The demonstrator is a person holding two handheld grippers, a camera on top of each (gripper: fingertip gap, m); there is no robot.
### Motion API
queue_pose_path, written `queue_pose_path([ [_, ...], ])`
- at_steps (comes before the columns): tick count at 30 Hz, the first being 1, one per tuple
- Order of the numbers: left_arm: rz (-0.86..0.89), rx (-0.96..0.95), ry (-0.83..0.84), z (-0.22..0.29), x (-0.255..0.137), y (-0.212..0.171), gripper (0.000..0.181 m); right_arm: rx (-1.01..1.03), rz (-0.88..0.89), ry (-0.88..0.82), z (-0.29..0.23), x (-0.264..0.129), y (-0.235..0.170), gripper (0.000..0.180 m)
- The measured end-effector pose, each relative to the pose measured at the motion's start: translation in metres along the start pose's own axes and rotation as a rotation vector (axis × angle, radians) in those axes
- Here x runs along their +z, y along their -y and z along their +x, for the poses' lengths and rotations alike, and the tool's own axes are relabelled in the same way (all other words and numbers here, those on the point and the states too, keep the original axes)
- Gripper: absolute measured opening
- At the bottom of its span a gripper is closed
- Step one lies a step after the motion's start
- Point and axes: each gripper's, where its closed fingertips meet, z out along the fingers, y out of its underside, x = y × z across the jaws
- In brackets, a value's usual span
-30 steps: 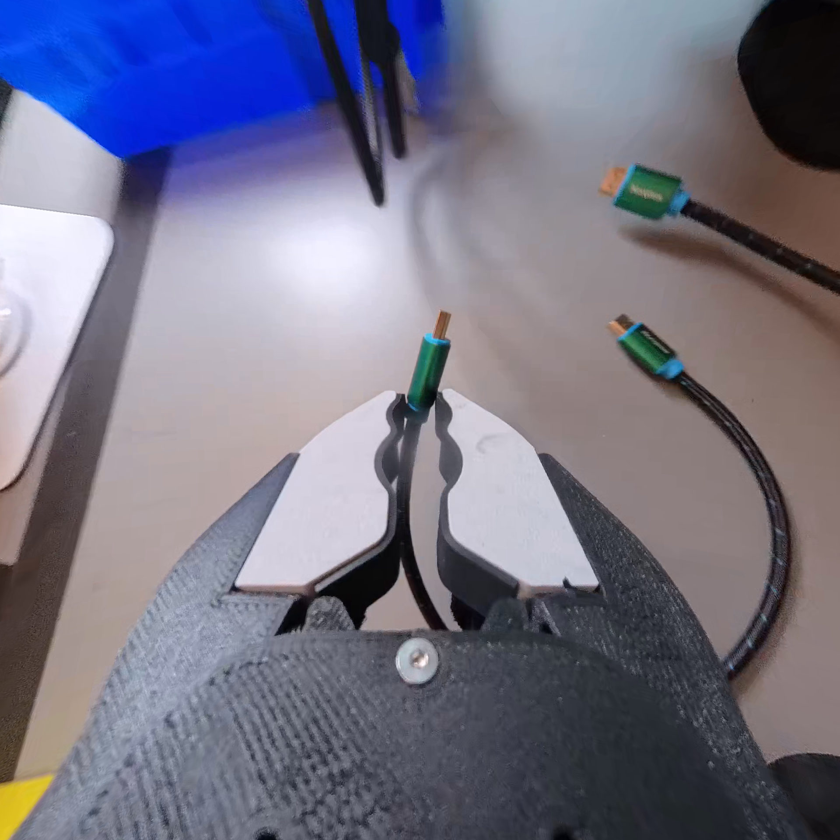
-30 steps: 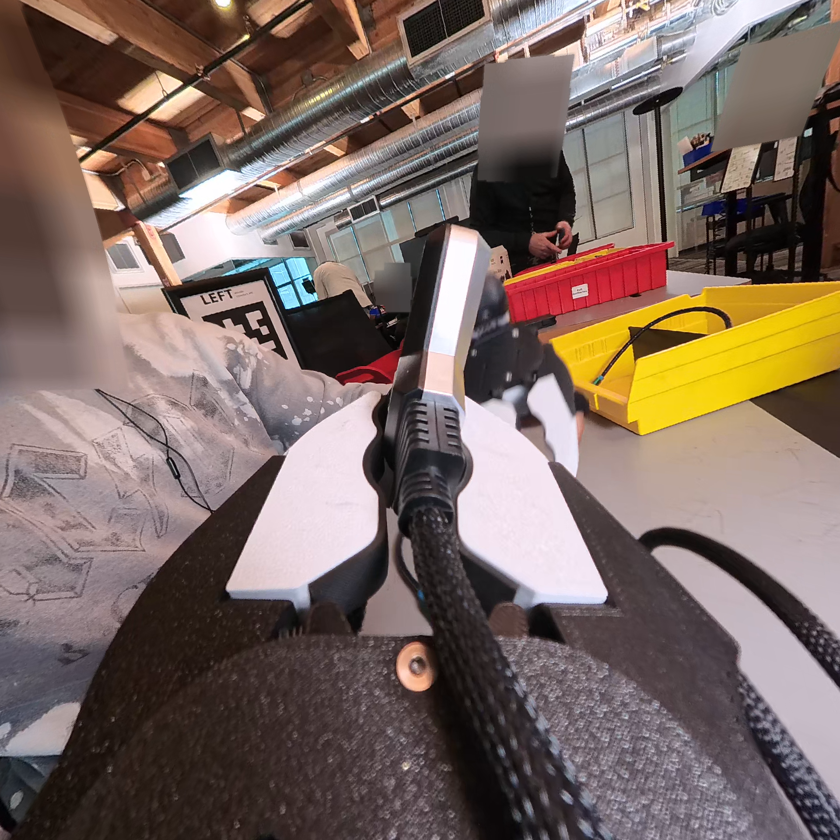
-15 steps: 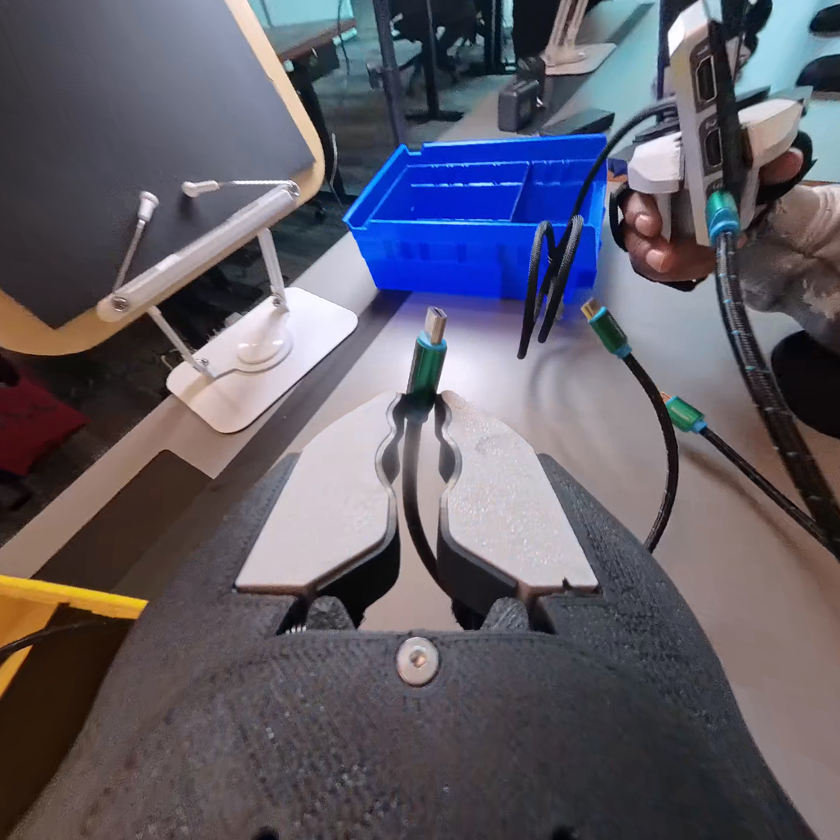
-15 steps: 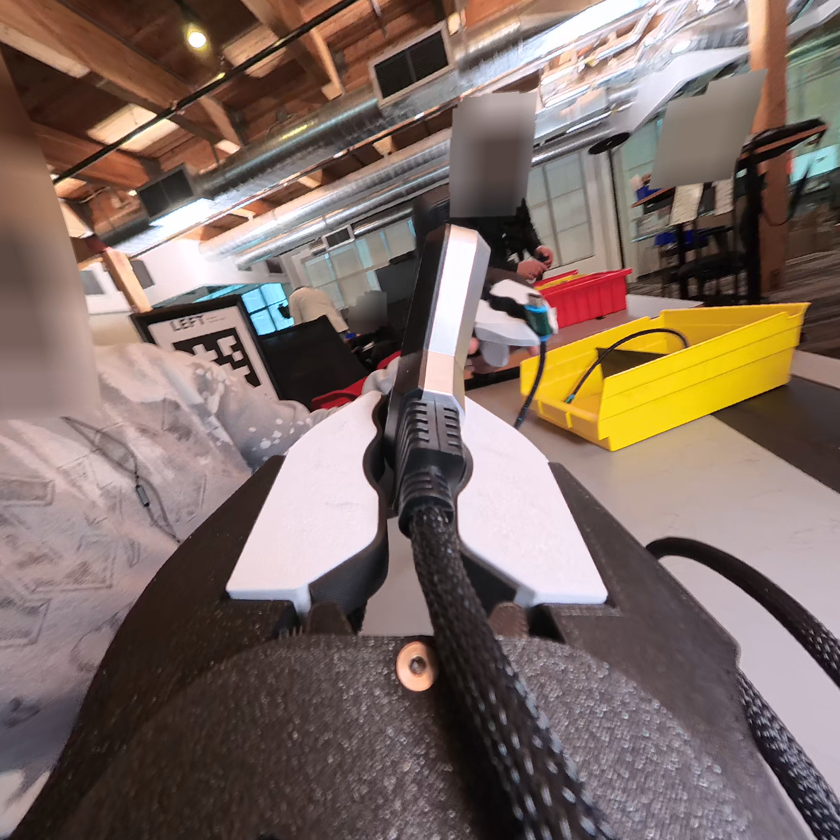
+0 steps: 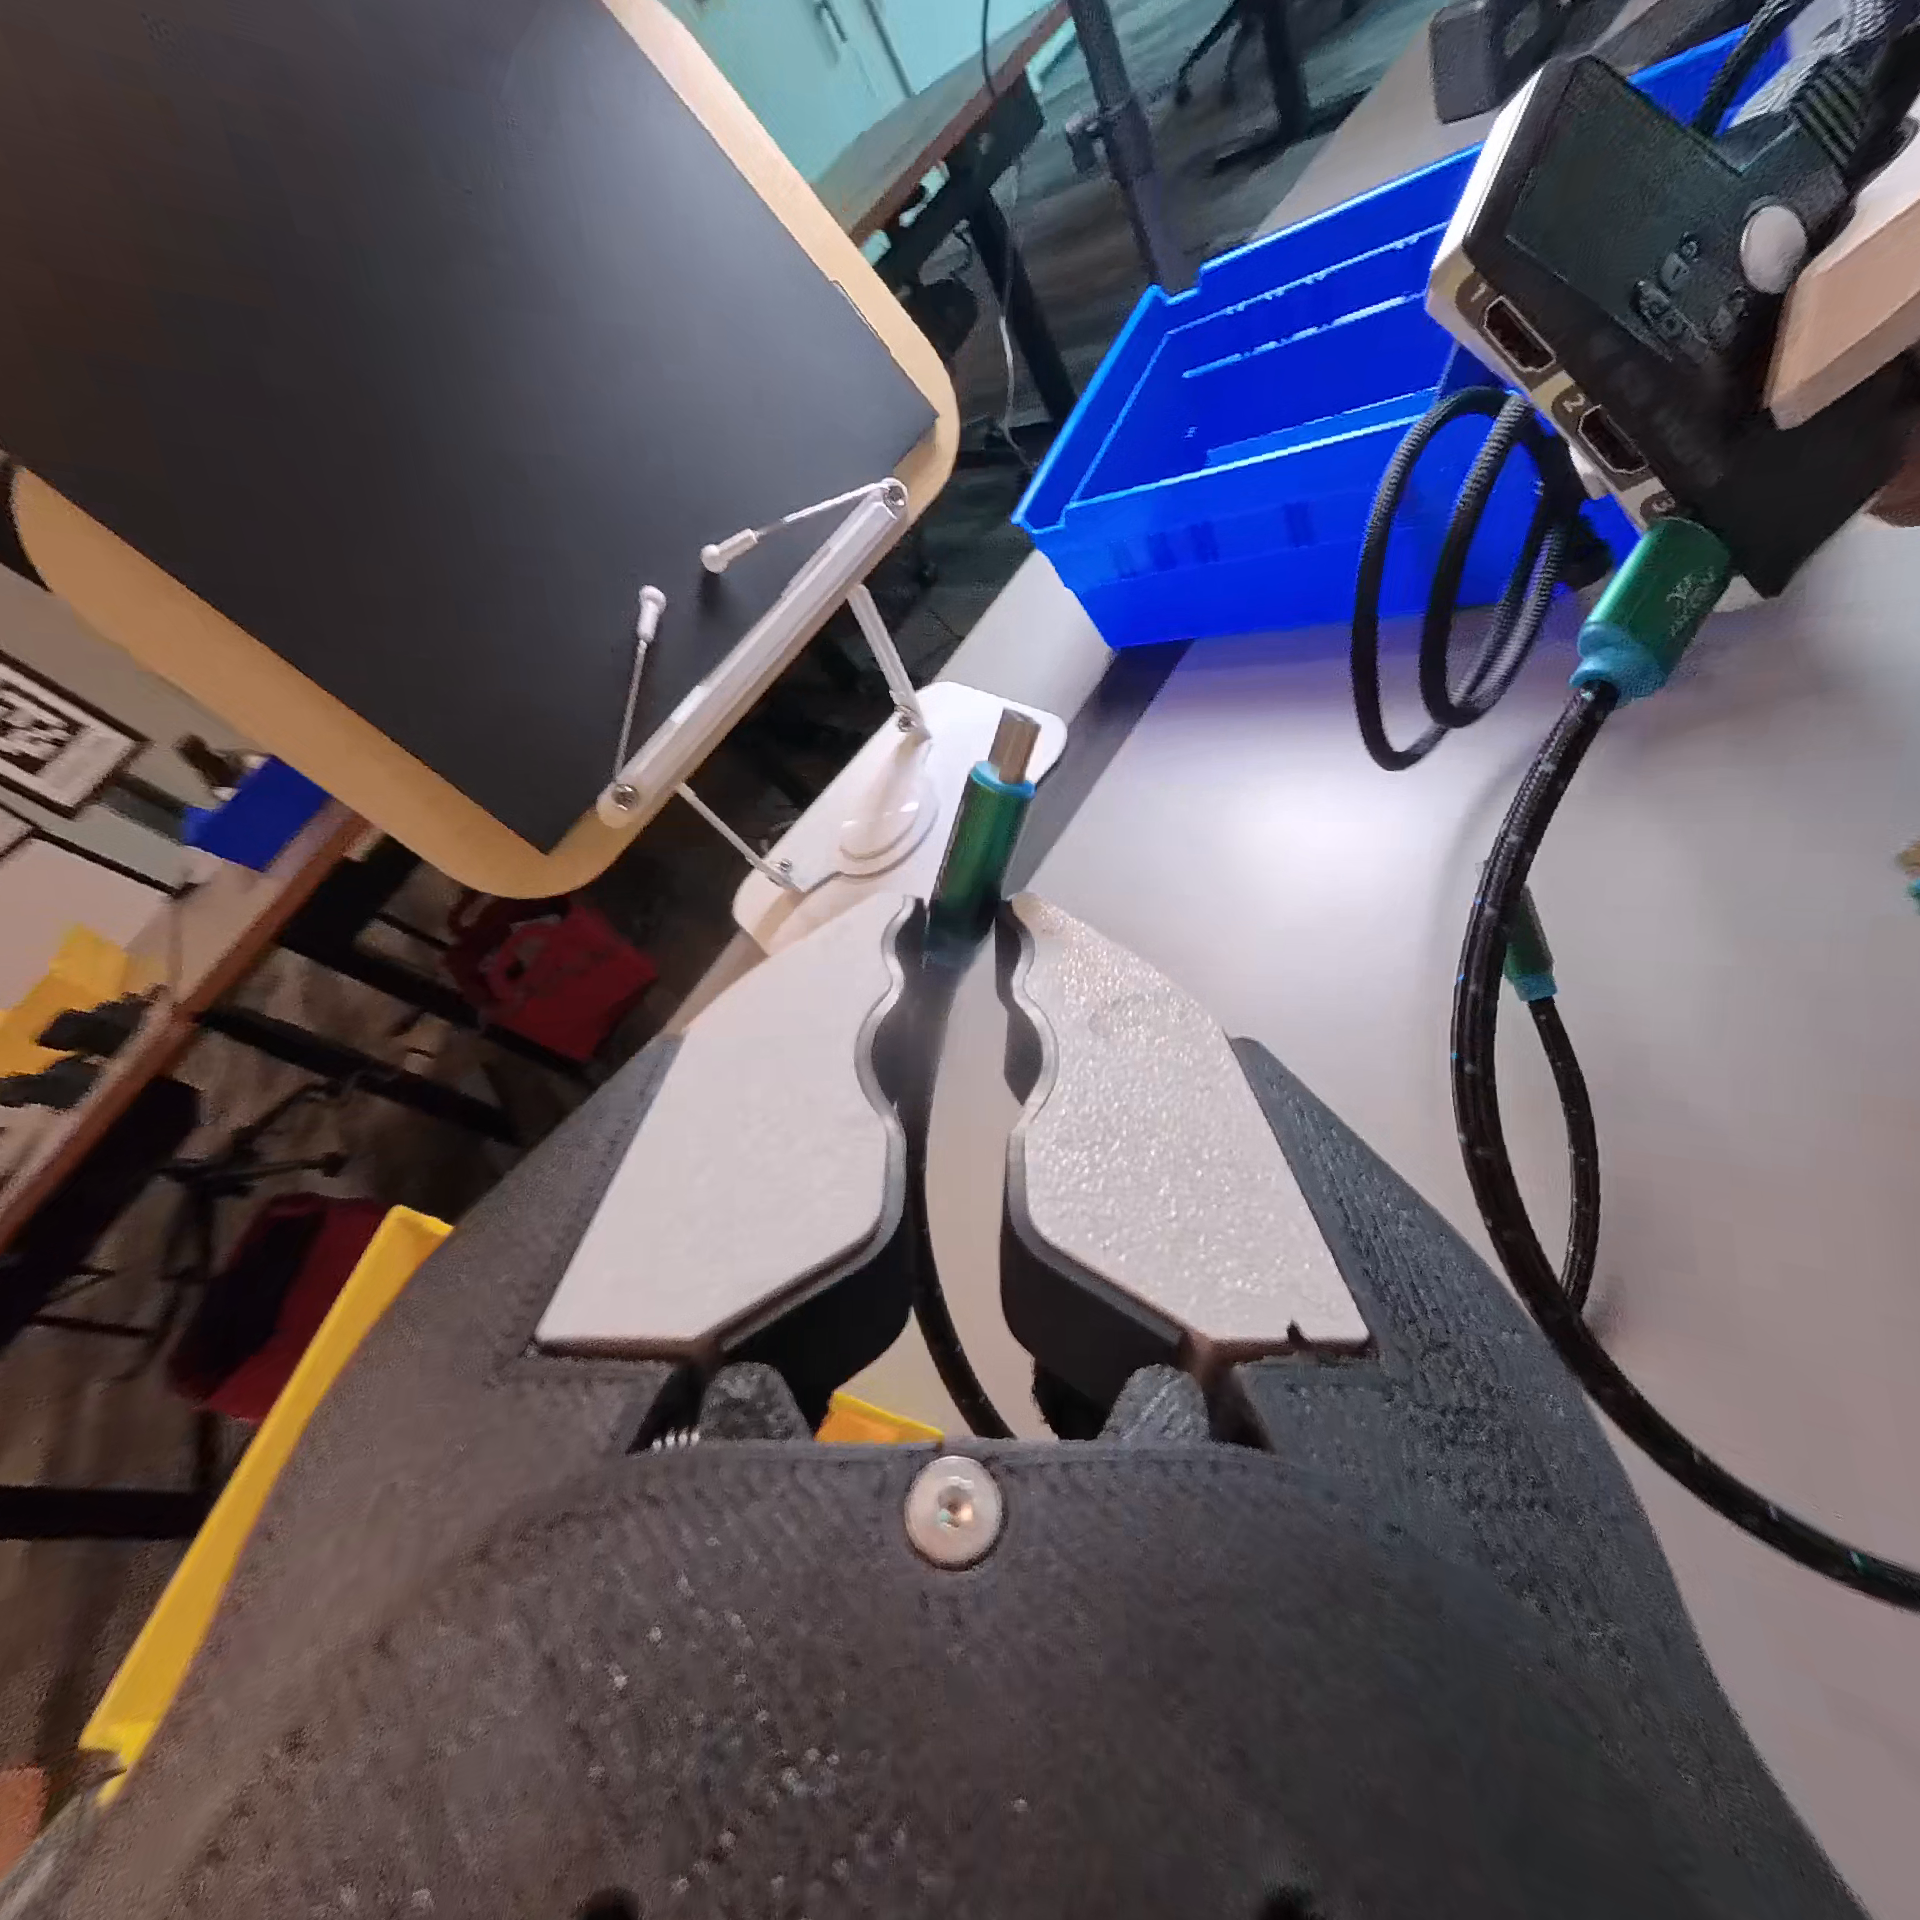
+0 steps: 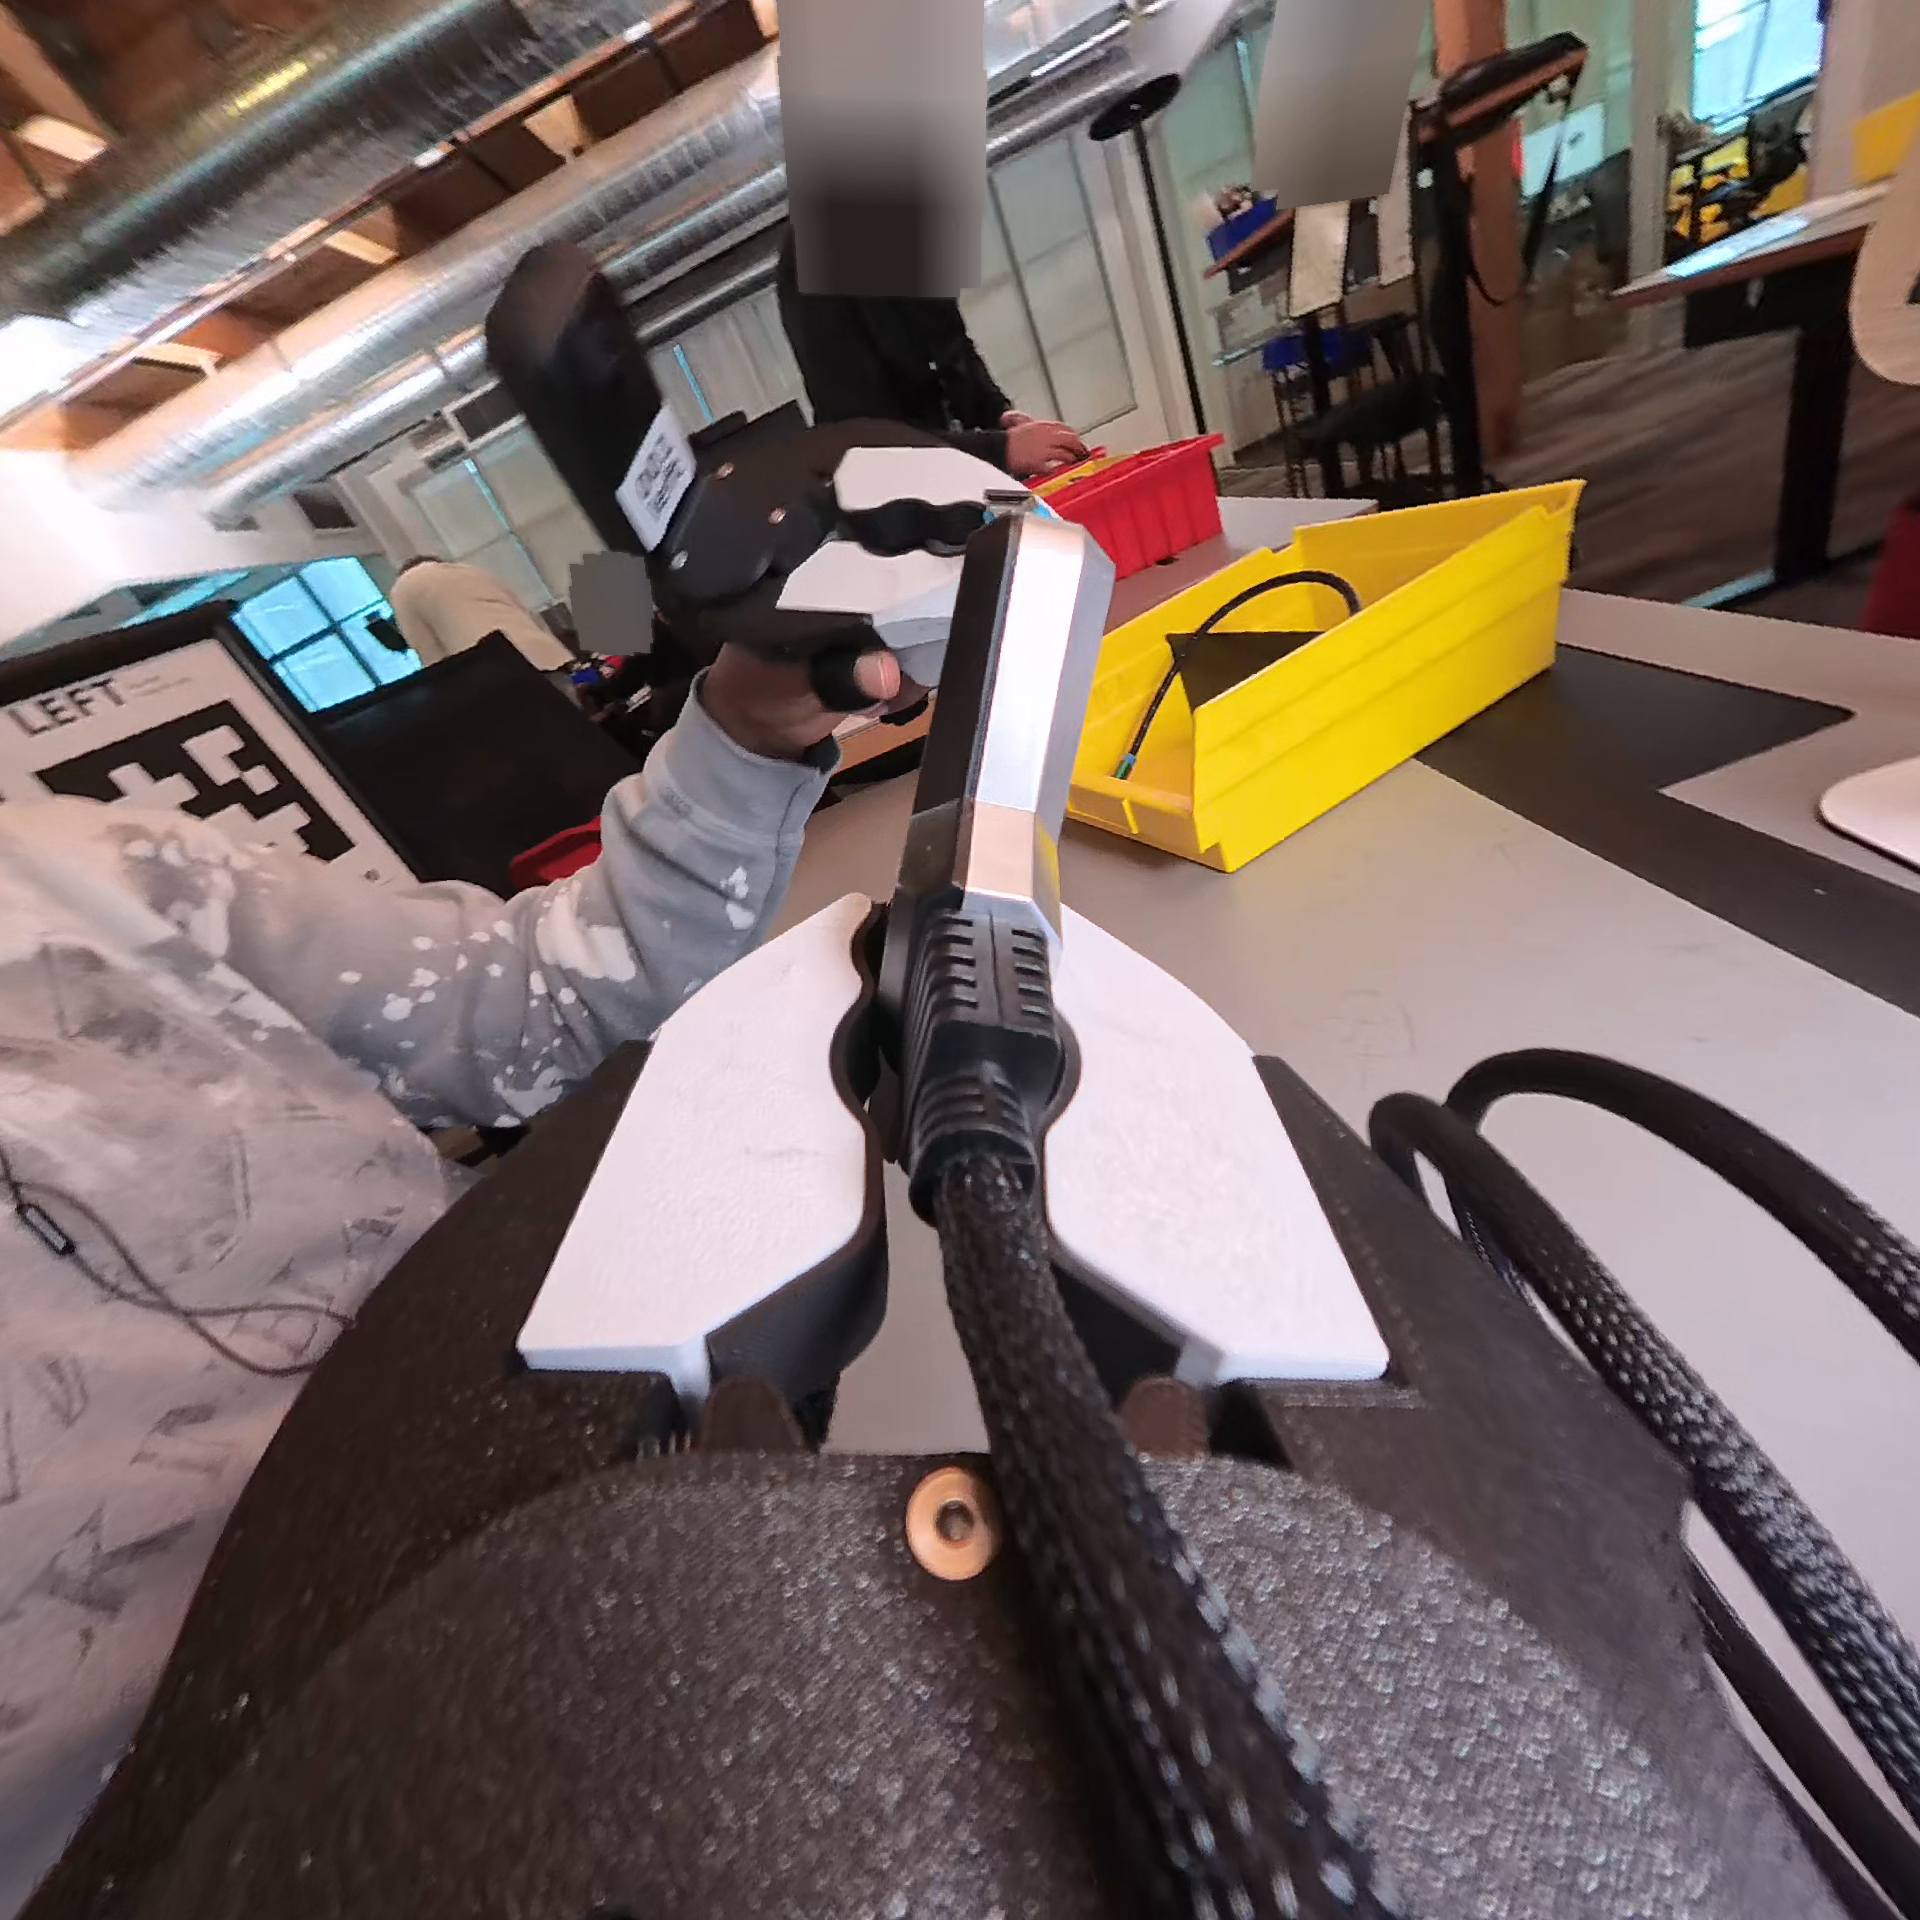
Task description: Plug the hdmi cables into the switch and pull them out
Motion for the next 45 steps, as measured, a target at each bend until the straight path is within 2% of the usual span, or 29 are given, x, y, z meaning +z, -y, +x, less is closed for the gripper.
queue_pose_path([
  [3, 0.004, 0.041, 0.046, 0.004, 0.009, 0.001, 0.014, 0.018, 0.011, -0.029, 0.004, 0.001, 0.002, 0.023],
  [8, -0.057, 0.095, 0.032, 0.016, 0.019, -0.009, 0.013, 0.033, 0.033, -0.049, 0.007, -0.003, 0.007, 0.023],
  [16, -0.151, 0.001, 0.046, 0.001, 0.014, -0.027, 0.012, 0.056, 0.063, -0.113, 0.018, -0.009, 0.012, 0.023],
  [23, -0.162, 0.08, 0.347, -0.045, -0.012, -0.02, 0.013, 0.073, 0.119, -0.163, 0.028, -0.01, 0.017, 0.023],
  [26, -0.188, 0.194, 0.373, -0.034, -0.01, -0.015, 0.014, 0.072, 0.15, -0.173, 0.033, -0.011, 0.018, 0.023],
  [31, -0.218, 0.382, 0.328, 0.004, -0.013, -0.011, 0.014, 0.068, 0.152, -0.179, 0.034, -0.015, 0.02, 0.023],
  [35, -0.259, 0.4, 0.252, 0.015, -0.034, -0.02, 0.014, 0.077, 0.155, -0.182, 0.036, -0.016, 0.02, 0.023],
  [39, -0.309, 0.209, 0.082, 0.013, -0.05, -0.035, 0.016, 0.074, 0.153, -0.178, 0.034, -0.014, 0.02, 0.023],
  [45, -0.269, 0.002, -0.284, 0.07, -0.077, -0.035, 0.019, 0.071, 0.151, -0.164, 0.033, -0.016, 0.021, 0.023],
])
